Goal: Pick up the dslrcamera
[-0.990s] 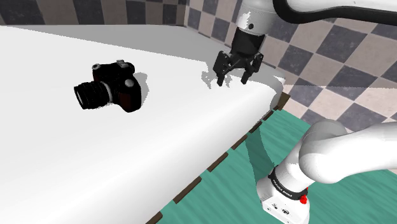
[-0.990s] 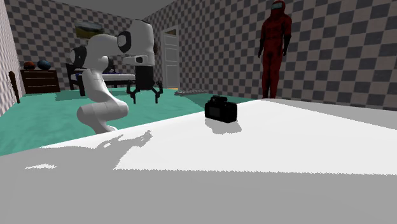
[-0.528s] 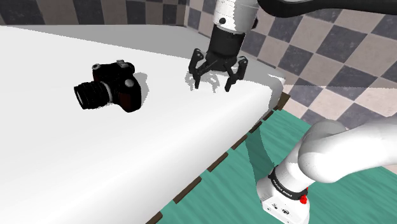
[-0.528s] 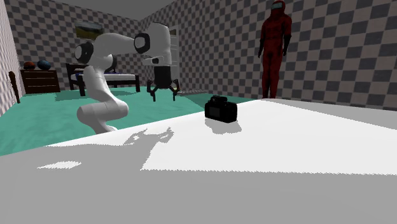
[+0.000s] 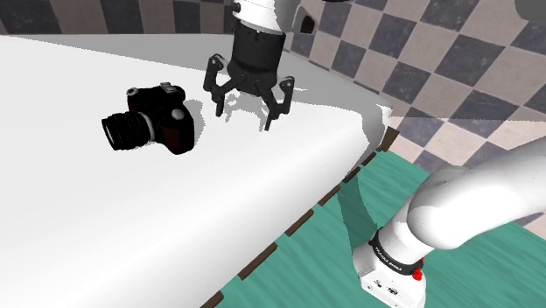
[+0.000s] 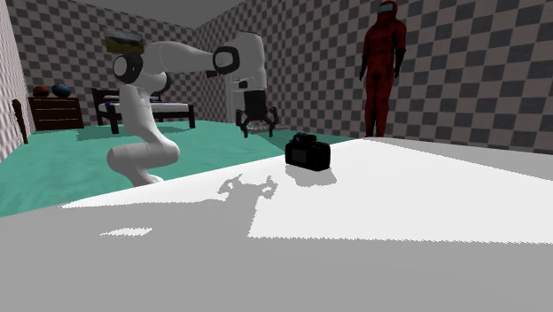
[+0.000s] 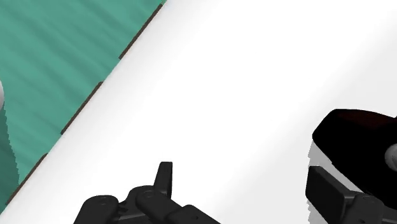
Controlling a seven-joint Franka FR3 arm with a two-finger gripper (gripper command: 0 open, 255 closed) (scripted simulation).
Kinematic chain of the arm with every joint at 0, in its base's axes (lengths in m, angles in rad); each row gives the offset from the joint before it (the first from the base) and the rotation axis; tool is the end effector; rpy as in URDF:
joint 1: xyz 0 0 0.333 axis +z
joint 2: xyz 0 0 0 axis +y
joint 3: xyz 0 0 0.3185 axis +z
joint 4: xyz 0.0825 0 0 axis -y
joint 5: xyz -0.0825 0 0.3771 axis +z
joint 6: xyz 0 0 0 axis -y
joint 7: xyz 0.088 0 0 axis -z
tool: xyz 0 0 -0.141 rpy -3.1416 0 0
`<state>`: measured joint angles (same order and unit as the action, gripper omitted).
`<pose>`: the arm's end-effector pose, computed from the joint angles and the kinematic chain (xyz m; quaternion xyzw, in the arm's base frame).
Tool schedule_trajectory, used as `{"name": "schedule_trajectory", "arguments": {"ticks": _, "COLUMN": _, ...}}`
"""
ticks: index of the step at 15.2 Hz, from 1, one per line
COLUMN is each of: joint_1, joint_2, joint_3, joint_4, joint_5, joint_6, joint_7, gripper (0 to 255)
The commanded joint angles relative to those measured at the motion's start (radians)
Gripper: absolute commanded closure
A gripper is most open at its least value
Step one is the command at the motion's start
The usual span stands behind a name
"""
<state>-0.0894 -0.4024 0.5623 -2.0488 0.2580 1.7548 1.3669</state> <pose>0.3750 0.2608 0.5488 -0.8851 0.4641 0.0003 0.0354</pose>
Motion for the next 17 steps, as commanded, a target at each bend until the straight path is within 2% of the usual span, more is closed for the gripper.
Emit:
{"name": "schedule_trajectory", "arguments": {"ticks": 1, "joint_1": -0.02, "joint_2": 0.069, "joint_3": 0.05, "joint_4": 0.067, "joint_5": -0.01, "joint_6": 0.017, "joint_7": 0.114, "gripper": 0}}
{"name": "schedule_trajectory", "arguments": {"ticks": 5, "joint_1": -0.054, "joint_2": 0.229, "joint_3": 0.145, "joint_4": 0.216, "joint_5": -0.078, "joint_6": 0.044, "joint_7": 0.34, "gripper": 0}}
{"name": "schedule_trajectory", "arguments": {"ticks": 8, "joint_1": -0.057, "joint_2": 0.371, "joint_3": 0.206, "joint_4": 0.345, "joint_5": -0.17, "joint_6": 0.053, "joint_7": 0.52, "gripper": 0}}
{"name": "schedule_trajectory", "arguments": {"ticks": 11, "joint_1": -0.017, "joint_2": 0.528, "joint_3": 0.235, "joint_4": 0.494, "joint_5": -0.288, "joint_6": 0.04, "joint_7": 0.699, "gripper": 0}}
{"name": "schedule_trajectory", "arguments": {"ticks": 14, "joint_1": 0.066, "joint_2": 0.683, "joint_3": 0.224, "joint_4": 0.67, "joint_5": -0.403, "joint_6": 0.003, "joint_7": 0.857, "gripper": 0}}
{"name": "schedule_trajectory", "arguments": {"ticks": 15, "joint_1": 0.083, "joint_2": 0.704, "joint_3": 0.216, "joint_4": 0.698, "joint_5": -0.417, "joint_6": -0.004, "joint_7": 0.876, "gripper": 0}}
{"name": "schedule_trajectory", "arguments": {"ticks": 17, "joint_1": 0.075, "joint_2": 0.695, "joint_3": 0.214, "joint_4": 0.66, "joint_5": -0.41, "joint_6": 0.027, "joint_7": 0.872, "gripper": 0}}
